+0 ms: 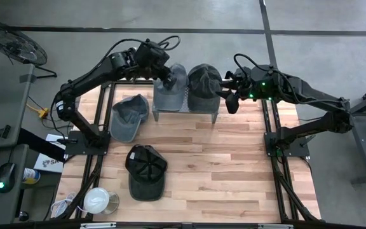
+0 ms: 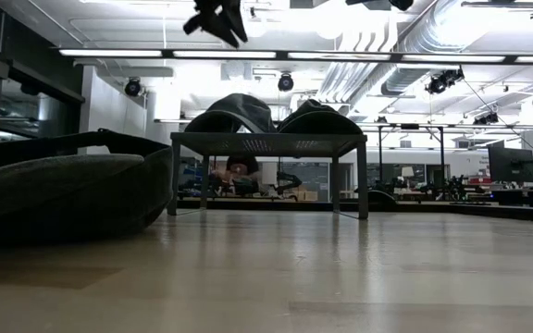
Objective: Pick & Place hat
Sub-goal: Stack the black cap on top of the black cap on the shelf
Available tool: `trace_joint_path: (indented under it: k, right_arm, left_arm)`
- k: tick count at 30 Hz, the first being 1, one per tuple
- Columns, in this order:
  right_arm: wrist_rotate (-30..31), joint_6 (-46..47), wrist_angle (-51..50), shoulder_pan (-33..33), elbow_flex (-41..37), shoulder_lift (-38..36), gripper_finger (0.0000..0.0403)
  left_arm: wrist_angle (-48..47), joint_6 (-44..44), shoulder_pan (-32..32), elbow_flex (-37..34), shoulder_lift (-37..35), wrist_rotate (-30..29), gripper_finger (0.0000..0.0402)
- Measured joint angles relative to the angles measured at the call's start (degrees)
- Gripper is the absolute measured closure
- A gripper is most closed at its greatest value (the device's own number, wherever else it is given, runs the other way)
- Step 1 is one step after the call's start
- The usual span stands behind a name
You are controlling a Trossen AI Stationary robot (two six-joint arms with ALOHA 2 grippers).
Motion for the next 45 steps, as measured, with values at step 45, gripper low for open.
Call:
trace_joint_path:
  k: [45]
  right_arm:
    - [6.55, 19.33, 16.96, 26.13, -18.26, 2.93, 0.0212]
  left_arm:
    - [-18.11, -41.51, -43.44, -26.54, -23.15, -15.03, 0.0277]
